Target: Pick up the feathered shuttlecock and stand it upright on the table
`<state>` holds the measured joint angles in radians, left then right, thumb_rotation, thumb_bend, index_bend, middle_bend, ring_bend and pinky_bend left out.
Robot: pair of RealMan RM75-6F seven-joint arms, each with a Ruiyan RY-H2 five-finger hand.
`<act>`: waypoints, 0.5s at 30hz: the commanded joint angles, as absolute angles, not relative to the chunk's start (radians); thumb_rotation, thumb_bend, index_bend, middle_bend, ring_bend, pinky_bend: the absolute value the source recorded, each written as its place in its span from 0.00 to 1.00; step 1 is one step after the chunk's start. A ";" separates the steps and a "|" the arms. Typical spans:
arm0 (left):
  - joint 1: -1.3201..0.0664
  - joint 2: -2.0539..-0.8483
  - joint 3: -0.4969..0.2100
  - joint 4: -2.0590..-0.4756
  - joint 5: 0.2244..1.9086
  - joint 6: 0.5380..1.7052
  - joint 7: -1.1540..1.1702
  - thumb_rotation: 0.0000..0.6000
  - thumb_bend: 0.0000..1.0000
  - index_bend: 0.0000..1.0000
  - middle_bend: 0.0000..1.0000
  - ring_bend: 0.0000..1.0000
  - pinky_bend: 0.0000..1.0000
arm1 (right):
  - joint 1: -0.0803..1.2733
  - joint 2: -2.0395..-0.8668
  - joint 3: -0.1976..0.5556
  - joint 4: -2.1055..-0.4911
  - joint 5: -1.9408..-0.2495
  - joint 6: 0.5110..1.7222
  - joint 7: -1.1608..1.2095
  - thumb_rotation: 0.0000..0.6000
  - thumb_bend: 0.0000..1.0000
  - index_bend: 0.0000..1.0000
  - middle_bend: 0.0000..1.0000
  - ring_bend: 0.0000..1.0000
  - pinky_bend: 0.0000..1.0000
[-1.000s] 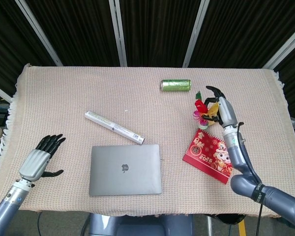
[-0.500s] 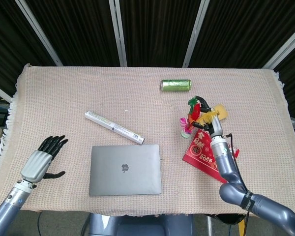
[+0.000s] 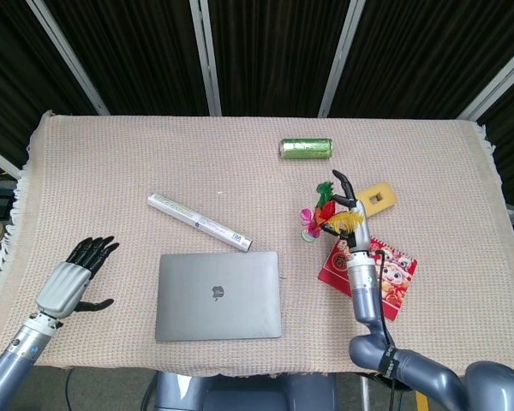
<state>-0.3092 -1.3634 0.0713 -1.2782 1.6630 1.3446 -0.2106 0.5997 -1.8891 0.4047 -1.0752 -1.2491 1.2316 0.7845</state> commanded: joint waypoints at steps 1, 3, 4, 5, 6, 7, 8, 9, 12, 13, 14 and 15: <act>-0.310 -1.363 0.073 -1.277 1.663 1.343 -0.214 1.00 0.03 0.00 0.00 0.00 0.00 | 0.600 -1.977 0.360 -0.951 -1.319 1.303 0.838 1.00 0.43 0.70 0.07 0.00 0.00; -0.311 -1.363 0.073 -1.275 1.664 1.342 -0.216 1.00 0.03 0.00 0.00 0.00 0.00 | 0.603 -2.005 0.348 -0.894 -1.334 1.314 0.852 1.00 0.43 0.70 0.07 0.00 0.00; -0.311 -1.363 0.074 -1.275 1.665 1.342 -0.218 1.00 0.04 0.00 0.00 0.00 0.00 | 0.606 -2.017 0.344 -0.869 -1.339 1.314 0.862 1.00 0.43 0.70 0.07 0.00 0.00; -0.312 -1.363 0.075 -1.274 1.666 1.341 -0.221 1.00 0.04 0.00 0.00 0.00 0.00 | 0.610 -2.030 0.337 -0.836 -1.345 1.308 0.874 1.00 0.43 0.70 0.07 0.00 0.00; -0.312 -1.363 0.076 -1.274 1.666 1.341 -0.222 1.00 0.04 0.00 0.00 0.00 0.00 | 0.612 -2.039 0.330 -0.811 -1.350 1.302 0.881 1.00 0.43 0.70 0.07 0.00 0.00; -0.313 -1.363 0.076 -1.273 1.667 1.340 -0.222 1.00 0.04 0.00 0.00 0.00 0.00 | 0.614 -2.046 0.324 -0.793 -1.354 1.298 0.884 1.00 0.43 0.69 0.07 0.00 0.00; -0.313 -1.363 0.077 -1.273 1.667 1.340 -0.224 1.00 0.03 0.00 0.00 0.00 0.00 | 0.616 -2.059 0.317 -0.760 -1.360 1.295 0.891 1.00 0.43 0.69 0.07 0.00 0.00; -0.313 -1.363 0.077 -1.273 1.667 1.339 -0.225 1.00 0.03 0.00 0.00 0.00 0.00 | 0.619 -2.069 0.313 -0.737 -1.363 1.294 0.898 1.00 0.43 0.69 0.07 0.00 0.00; -0.315 -1.363 0.078 -1.272 1.666 1.336 -0.226 1.00 0.04 0.00 0.00 0.00 0.00 | 0.624 -2.100 0.304 -0.674 -1.368 1.284 0.913 1.00 0.43 0.68 0.06 0.00 0.00; -0.315 -1.363 0.079 -1.272 1.666 1.335 -0.226 1.00 0.03 0.00 0.00 0.00 0.00 | 0.627 -2.111 0.300 -0.654 -1.371 1.282 0.913 1.00 0.43 0.67 0.06 0.00 0.00; -0.315 -1.363 0.079 -1.272 1.667 1.335 -0.226 1.00 0.04 0.00 0.00 0.00 0.00 | 0.628 -2.121 0.292 -0.633 -1.376 1.279 0.910 1.00 0.43 0.66 0.05 0.00 0.00; -0.316 -1.363 0.080 -1.273 1.668 1.335 -0.226 1.00 0.04 0.00 0.00 0.00 0.00 | 0.628 -2.136 0.282 -0.608 -1.382 1.278 0.910 1.00 0.43 0.65 0.05 0.00 0.00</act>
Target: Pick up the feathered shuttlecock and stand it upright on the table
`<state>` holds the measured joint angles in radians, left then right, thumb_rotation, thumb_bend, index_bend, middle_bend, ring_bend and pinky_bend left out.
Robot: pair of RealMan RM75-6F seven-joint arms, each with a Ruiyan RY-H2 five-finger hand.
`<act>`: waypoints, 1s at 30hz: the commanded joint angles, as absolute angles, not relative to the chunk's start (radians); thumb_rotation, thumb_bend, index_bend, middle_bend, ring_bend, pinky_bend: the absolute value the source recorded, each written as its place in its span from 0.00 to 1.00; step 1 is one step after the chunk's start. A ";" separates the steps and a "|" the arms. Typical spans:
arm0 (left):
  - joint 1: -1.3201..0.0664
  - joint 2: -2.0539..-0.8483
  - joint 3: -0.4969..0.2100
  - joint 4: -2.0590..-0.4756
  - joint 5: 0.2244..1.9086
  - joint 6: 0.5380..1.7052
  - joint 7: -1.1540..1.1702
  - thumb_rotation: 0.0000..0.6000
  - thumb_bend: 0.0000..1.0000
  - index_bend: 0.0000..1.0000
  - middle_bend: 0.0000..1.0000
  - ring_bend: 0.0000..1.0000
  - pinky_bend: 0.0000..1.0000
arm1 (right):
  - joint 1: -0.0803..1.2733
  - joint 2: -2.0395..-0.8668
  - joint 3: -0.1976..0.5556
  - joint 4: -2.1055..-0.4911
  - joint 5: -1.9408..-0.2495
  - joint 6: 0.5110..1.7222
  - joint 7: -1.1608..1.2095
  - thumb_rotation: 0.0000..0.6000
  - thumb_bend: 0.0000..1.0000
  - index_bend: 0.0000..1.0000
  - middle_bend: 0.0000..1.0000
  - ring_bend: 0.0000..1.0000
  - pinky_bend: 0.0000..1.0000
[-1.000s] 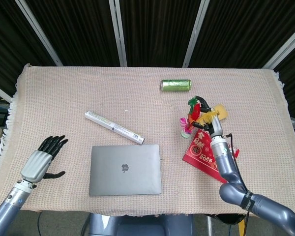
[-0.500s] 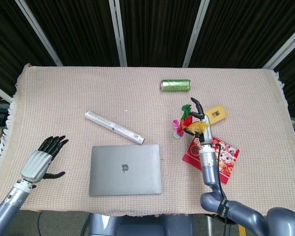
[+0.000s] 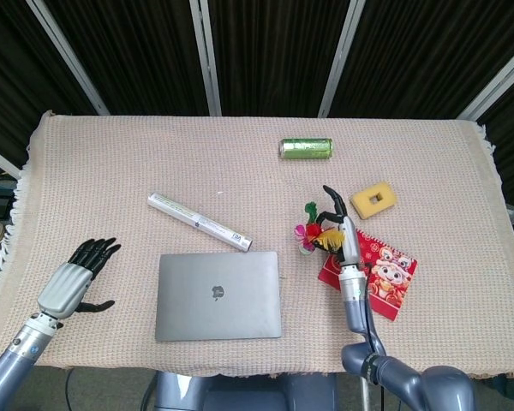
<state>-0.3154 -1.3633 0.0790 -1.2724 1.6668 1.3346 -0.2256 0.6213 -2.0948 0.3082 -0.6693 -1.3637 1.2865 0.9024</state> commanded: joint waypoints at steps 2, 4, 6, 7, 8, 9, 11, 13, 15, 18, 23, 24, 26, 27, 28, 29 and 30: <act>-0.316 -1.363 0.081 -1.274 1.670 1.336 -0.227 1.00 0.04 0.00 0.00 0.00 0.00 | 0.629 -2.154 0.273 -0.578 -1.388 1.276 0.919 1.00 0.43 0.63 0.04 0.00 0.00; -0.315 -1.362 0.082 -1.275 1.671 1.338 -0.227 1.00 0.04 0.00 0.00 0.00 0.00 | 0.629 -2.170 0.268 -0.550 -1.393 1.278 0.929 1.00 0.42 0.61 0.03 0.00 0.00; -0.314 -1.361 0.082 -1.276 1.673 1.342 -0.228 1.00 0.04 0.00 0.00 0.00 0.00 | 0.631 -2.186 0.266 -0.523 -1.394 1.281 0.932 1.00 0.40 0.57 0.01 0.00 0.00; -0.314 -1.360 0.083 -1.276 1.674 1.344 -0.229 1.00 0.04 0.00 0.00 0.00 0.00 | 0.631 -2.192 0.265 -0.514 -1.396 1.283 0.937 1.00 0.39 0.52 0.00 0.00 0.00; -0.314 -1.360 0.084 -1.276 1.676 1.345 -0.232 1.00 0.04 0.00 0.00 0.00 0.00 | 0.631 -2.197 0.259 -0.501 -1.401 1.283 0.940 1.00 0.37 0.45 0.00 0.00 0.00; -0.315 -1.359 0.085 -1.276 1.677 1.345 -0.232 1.00 0.04 0.00 0.00 0.00 0.00 | 0.631 -2.200 0.255 -0.494 -1.405 1.284 0.942 1.00 0.36 0.40 0.00 0.00 0.00; -0.315 -1.359 0.087 -1.276 1.679 1.344 -0.234 1.00 0.04 0.00 0.00 0.00 0.00 | 0.630 -2.203 0.248 -0.484 -1.412 1.290 0.944 1.00 0.31 0.24 0.00 0.00 0.00; -0.315 -1.358 0.088 -1.277 1.681 1.346 -0.235 1.00 0.03 0.00 0.00 0.00 0.00 | 0.629 -2.202 0.242 -0.480 -1.418 1.294 0.938 1.00 0.25 0.11 0.00 0.00 0.00; -0.314 -1.357 0.088 -1.278 1.684 1.351 -0.236 1.00 0.04 0.00 0.00 0.00 0.00 | 0.627 -2.199 0.240 -0.481 -1.421 1.304 0.923 1.00 0.20 0.02 0.00 0.00 0.00; -0.313 -1.355 0.088 -1.280 1.686 1.357 -0.239 1.00 0.03 0.00 0.00 0.00 0.00 | 0.621 -2.189 0.242 -0.501 -1.424 1.329 0.901 1.00 0.12 0.00 0.00 0.00 0.00; -0.312 -1.353 0.092 -1.283 1.693 1.364 -0.244 1.00 0.04 0.00 0.00 0.00 0.00 | 0.595 -2.145 0.232 -0.585 -1.441 1.388 0.840 1.00 0.05 0.00 0.00 0.00 0.00; -0.312 -1.352 0.092 -1.284 1.694 1.366 -0.244 1.00 0.04 0.00 0.00 0.00 0.00 | 0.587 -2.130 0.228 -0.614 -1.445 1.399 0.824 1.00 0.04 0.00 0.00 0.00 0.00; -0.310 -1.350 0.092 -1.285 1.697 1.371 -0.246 1.00 0.04 0.00 0.00 0.00 0.00 | 0.570 -2.091 0.219 -0.680 -1.454 1.418 0.785 1.00 0.02 0.00 0.00 0.00 0.00; -0.310 -1.349 0.092 -1.286 1.697 1.373 -0.247 1.00 0.04 0.00 0.00 0.00 0.00 | 0.561 -2.067 0.215 -0.723 -1.458 1.428 0.767 1.00 0.02 0.00 0.00 0.00 0.00; -0.309 -1.348 0.092 -1.286 1.698 1.376 -0.247 1.00 0.04 0.00 0.00 0.00 0.00 | 0.551 -2.040 0.210 -0.768 -1.464 1.440 0.744 1.00 0.02 0.00 0.00 0.00 0.00; -0.308 -1.347 0.092 -1.287 1.698 1.378 -0.248 1.00 0.03 0.00 0.00 0.00 0.00 | 0.541 -2.008 0.204 -0.815 -1.472 1.450 0.715 1.00 0.02 0.00 0.00 0.00 0.00; -0.307 -1.345 0.092 -1.288 1.699 1.381 -0.250 1.00 0.04 0.00 0.00 0.00 0.00 | 0.526 -1.954 0.191 -0.888 -1.488 1.465 0.677 1.00 0.02 0.00 0.00 0.00 0.00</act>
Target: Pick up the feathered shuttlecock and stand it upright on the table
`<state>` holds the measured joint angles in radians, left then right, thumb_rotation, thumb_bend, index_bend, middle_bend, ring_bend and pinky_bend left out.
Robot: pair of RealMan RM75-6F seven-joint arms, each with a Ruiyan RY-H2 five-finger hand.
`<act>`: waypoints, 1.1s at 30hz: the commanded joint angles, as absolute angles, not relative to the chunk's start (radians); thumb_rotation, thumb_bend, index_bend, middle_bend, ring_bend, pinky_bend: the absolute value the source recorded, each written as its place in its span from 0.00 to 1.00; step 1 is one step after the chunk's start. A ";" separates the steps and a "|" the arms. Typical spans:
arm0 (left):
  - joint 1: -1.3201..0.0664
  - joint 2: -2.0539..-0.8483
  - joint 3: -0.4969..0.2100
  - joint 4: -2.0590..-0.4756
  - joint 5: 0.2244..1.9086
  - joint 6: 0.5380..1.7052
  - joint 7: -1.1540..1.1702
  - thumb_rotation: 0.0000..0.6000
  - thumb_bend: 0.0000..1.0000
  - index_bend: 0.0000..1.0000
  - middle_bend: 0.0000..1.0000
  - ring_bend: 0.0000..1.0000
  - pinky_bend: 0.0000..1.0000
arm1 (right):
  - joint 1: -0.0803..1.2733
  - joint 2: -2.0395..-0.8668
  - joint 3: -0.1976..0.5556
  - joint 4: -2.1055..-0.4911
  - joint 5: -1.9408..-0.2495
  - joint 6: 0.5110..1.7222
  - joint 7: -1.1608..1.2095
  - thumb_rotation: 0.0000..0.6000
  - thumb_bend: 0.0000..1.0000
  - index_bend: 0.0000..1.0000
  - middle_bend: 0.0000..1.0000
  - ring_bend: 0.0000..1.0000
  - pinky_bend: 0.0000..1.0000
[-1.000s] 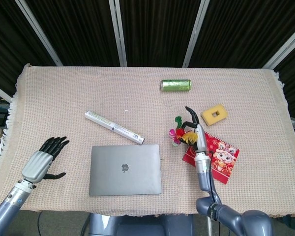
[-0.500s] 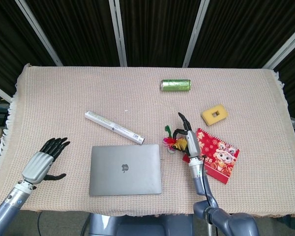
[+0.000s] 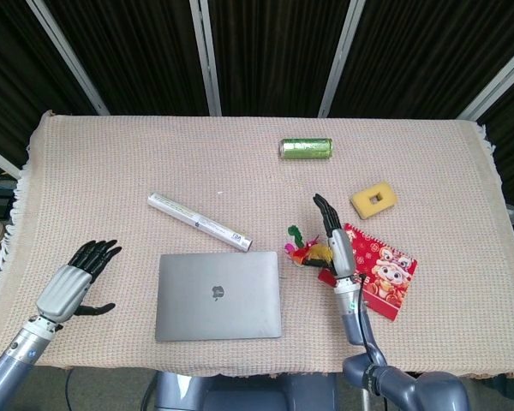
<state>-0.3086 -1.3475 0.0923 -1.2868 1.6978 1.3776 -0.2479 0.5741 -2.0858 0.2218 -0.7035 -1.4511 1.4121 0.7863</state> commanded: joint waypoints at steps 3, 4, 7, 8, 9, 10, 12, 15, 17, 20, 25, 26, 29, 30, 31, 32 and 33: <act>-0.305 -1.341 0.092 -1.288 1.700 1.389 -0.255 1.00 0.04 0.00 0.00 0.00 0.00 | 0.497 -1.800 0.157 -1.078 -1.513 1.456 0.581 1.00 0.01 0.00 0.00 0.00 0.00; -0.304 -1.340 0.091 -1.288 1.700 1.392 -0.256 1.00 0.04 0.00 0.00 0.00 0.00 | 0.490 -1.744 0.148 -1.142 -1.518 1.447 0.547 1.00 0.01 0.00 0.00 0.00 0.00; -0.302 -1.339 0.088 -1.289 1.695 1.395 -0.254 1.00 0.04 0.00 0.00 0.00 0.00 | 0.474 -1.544 0.130 -1.356 -1.517 1.396 0.458 1.00 0.01 0.00 0.00 0.00 0.00; -0.301 -1.339 0.087 -1.290 1.694 1.394 -0.251 1.00 0.04 0.00 0.00 0.00 0.00 | 0.471 -1.491 0.129 -1.414 -1.509 1.378 0.442 1.00 0.01 0.00 0.00 0.00 0.00; -0.301 -1.339 0.087 -1.292 1.694 1.395 -0.248 1.00 0.04 0.00 0.00 0.00 0.00 | 0.469 -1.441 0.130 -1.465 -1.501 1.361 0.429 1.00 0.01 0.00 0.00 0.00 0.00; -0.300 -1.340 0.087 -1.294 1.694 1.396 -0.244 1.00 0.04 0.00 0.00 0.00 0.00 | 0.467 -1.397 0.133 -1.508 -1.492 1.348 0.420 1.00 0.01 0.00 0.00 0.00 0.00; -0.299 -1.340 0.088 -1.299 1.696 1.398 -0.236 1.00 0.04 0.00 0.00 0.00 0.00 | 0.462 -1.317 0.144 -1.568 -1.476 1.331 0.402 1.00 0.01 0.00 0.00 0.00 0.00; -0.298 -1.342 0.089 -1.305 1.699 1.398 -0.220 1.00 0.03 0.00 0.00 0.00 0.00 | 0.464 -1.220 0.159 -1.588 -1.452 1.294 0.386 1.00 0.01 0.00 0.00 0.00 0.00; -0.296 -1.343 0.086 -1.307 1.696 1.399 -0.212 1.00 0.04 0.00 0.00 0.00 0.00 | 0.470 -1.172 0.157 -1.561 -1.435 1.250 0.370 1.00 0.02 0.00 0.00 0.00 0.00; -0.295 -1.345 0.079 -1.305 1.685 1.398 -0.203 1.00 0.04 0.00 0.00 0.00 0.00 | 0.461 -1.150 0.129 -1.424 -1.426 1.226 0.222 1.00 0.04 0.00 0.00 0.00 0.00; -0.288 -1.352 0.064 -1.303 1.675 1.416 -0.186 1.00 0.04 0.00 0.00 0.00 0.00 | 0.373 -1.257 0.072 -1.277 -1.385 1.302 -0.127 1.00 0.04 0.00 0.00 0.00 0.00; -0.287 -1.353 0.062 -1.303 1.674 1.418 -0.182 1.00 0.04 0.00 0.00 0.00 0.00 | 0.354 -1.278 0.065 -1.280 -1.369 1.311 -0.157 1.00 0.04 0.00 0.00 0.00 0.00; -0.282 -1.360 0.055 -1.301 1.672 1.431 -0.167 1.00 0.04 0.00 0.00 0.00 0.00 | 0.296 -1.325 0.054 -1.301 -1.338 1.357 -0.186 1.00 0.04 0.00 0.00 0.00 0.00; -0.281 -1.363 0.053 -1.298 1.673 1.436 -0.164 1.00 0.04 0.00 0.00 0.00 0.00 | 0.280 -1.336 0.048 -1.303 -1.339 1.374 -0.186 1.00 0.04 0.00 0.00 0.00 0.00; -0.280 -1.365 0.051 -1.295 1.671 1.439 -0.162 1.00 0.04 0.00 0.00 0.00 0.00 | 0.264 -1.348 0.041 -1.300 -1.348 1.395 -0.189 1.00 0.05 0.00 0.00 0.00 0.00; -0.278 -1.366 0.048 -1.293 1.668 1.441 -0.162 1.00 0.04 0.00 0.00 0.00 0.00 | 0.257 -1.354 0.037 -1.293 -1.356 1.408 -0.202 1.00 0.05 0.00 0.00 0.00 0.00; -0.276 -1.365 0.045 -1.292 1.664 1.445 -0.163 1.00 0.04 0.00 0.00 0.00 0.00 | 0.252 -1.352 0.033 -1.291 -1.363 1.415 -0.221 1.00 0.05 0.00 0.00 0.00 0.00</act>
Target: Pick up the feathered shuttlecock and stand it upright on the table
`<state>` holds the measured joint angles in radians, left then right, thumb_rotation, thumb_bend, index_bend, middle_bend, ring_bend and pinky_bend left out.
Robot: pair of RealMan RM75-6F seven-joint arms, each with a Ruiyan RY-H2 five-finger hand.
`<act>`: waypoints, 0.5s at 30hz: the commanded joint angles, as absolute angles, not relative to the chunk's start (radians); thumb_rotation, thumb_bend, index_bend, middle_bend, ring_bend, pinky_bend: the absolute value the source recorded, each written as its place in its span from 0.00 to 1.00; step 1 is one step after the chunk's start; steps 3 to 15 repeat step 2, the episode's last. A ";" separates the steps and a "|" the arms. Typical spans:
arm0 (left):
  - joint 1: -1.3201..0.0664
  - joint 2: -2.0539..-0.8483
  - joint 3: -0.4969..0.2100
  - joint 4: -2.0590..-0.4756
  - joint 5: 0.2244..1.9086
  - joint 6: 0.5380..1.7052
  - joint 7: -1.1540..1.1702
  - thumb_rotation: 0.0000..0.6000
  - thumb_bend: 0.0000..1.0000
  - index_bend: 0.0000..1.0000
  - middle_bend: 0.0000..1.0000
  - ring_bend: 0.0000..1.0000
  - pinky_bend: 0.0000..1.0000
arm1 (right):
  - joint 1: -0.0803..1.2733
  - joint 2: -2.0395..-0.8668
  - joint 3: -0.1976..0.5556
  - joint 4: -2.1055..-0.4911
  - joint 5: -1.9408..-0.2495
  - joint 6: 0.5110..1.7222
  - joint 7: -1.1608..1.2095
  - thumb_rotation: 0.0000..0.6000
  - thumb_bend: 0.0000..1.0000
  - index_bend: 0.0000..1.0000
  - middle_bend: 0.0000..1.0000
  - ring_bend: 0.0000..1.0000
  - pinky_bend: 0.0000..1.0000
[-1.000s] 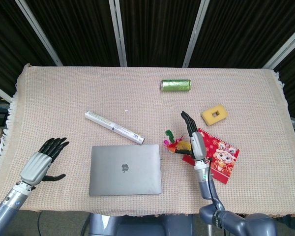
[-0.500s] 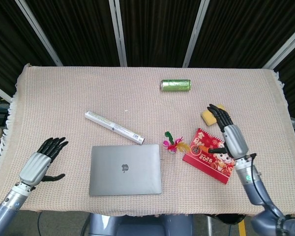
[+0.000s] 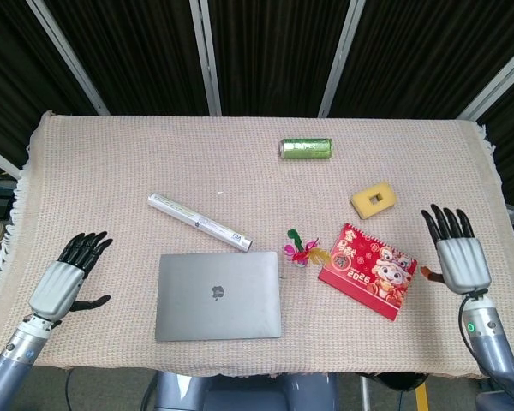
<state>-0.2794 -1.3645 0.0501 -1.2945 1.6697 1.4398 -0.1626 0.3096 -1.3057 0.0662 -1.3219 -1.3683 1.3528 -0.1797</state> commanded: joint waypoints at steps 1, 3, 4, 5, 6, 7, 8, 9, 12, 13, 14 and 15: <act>-0.274 -1.364 0.043 -1.291 1.662 1.448 -0.164 1.00 0.04 0.00 0.00 0.00 0.00 | 0.247 -1.348 0.035 -1.302 -1.362 1.423 -0.237 1.00 0.05 0.00 0.00 0.00 0.00; -0.273 -1.364 0.041 -1.289 1.661 1.453 -0.165 1.00 0.04 0.00 0.00 0.00 0.00 | 0.239 -1.344 0.040 -1.320 -1.359 1.436 -0.241 1.00 0.05 0.00 0.00 0.00 0.00; -0.273 -1.364 0.041 -1.289 1.661 1.453 -0.165 1.00 0.04 0.00 0.00 0.00 0.00 | 0.239 -1.344 0.040 -1.320 -1.359 1.436 -0.241 1.00 0.05 0.00 0.00 0.00 0.00; -0.273 -1.364 0.041 -1.289 1.661 1.453 -0.165 1.00 0.04 0.00 0.00 0.00 0.00 | 0.239 -1.344 0.040 -1.320 -1.359 1.436 -0.241 1.00 0.05 0.00 0.00 0.00 0.00; -0.273 -1.364 0.041 -1.289 1.661 1.453 -0.165 1.00 0.04 0.00 0.00 0.00 0.00 | 0.239 -1.344 0.040 -1.320 -1.359 1.436 -0.241 1.00 0.05 0.00 0.00 0.00 0.00; -0.273 -1.364 0.041 -1.289 1.661 1.453 -0.165 1.00 0.04 0.00 0.00 0.00 0.00 | 0.239 -1.344 0.040 -1.320 -1.359 1.436 -0.241 1.00 0.05 0.00 0.00 0.00 0.00; -0.273 -1.364 0.041 -1.289 1.661 1.453 -0.165 1.00 0.04 0.00 0.00 0.00 0.00 | 0.239 -1.344 0.040 -1.320 -1.359 1.436 -0.241 1.00 0.05 0.00 0.00 0.00 0.00; -0.273 -1.364 0.041 -1.289 1.661 1.453 -0.165 1.00 0.04 0.00 0.00 0.00 0.00 | 0.239 -1.344 0.040 -1.320 -1.359 1.436 -0.241 1.00 0.05 0.00 0.00 0.00 0.00; -0.273 -1.364 0.041 -1.289 1.661 1.453 -0.165 1.00 0.04 0.00 0.00 0.00 0.00 | 0.239 -1.344 0.040 -1.320 -1.359 1.436 -0.241 1.00 0.05 0.00 0.00 0.00 0.00; -0.273 -1.364 0.041 -1.289 1.661 1.453 -0.165 1.00 0.04 0.00 0.00 0.00 0.00 | 0.239 -1.344 0.040 -1.320 -1.359 1.436 -0.241 1.00 0.05 0.00 0.00 0.00 0.00; -0.273 -1.364 0.041 -1.289 1.661 1.453 -0.165 1.00 0.04 0.00 0.00 0.00 0.00 | 0.239 -1.344 0.040 -1.320 -1.359 1.436 -0.241 1.00 0.05 0.00 0.00 0.00 0.00; -0.273 -1.364 0.041 -1.289 1.661 1.453 -0.165 1.00 0.04 0.00 0.00 0.00 0.00 | 0.239 -1.344 0.040 -1.320 -1.359 1.436 -0.241 1.00 0.05 0.00 0.00 0.00 0.00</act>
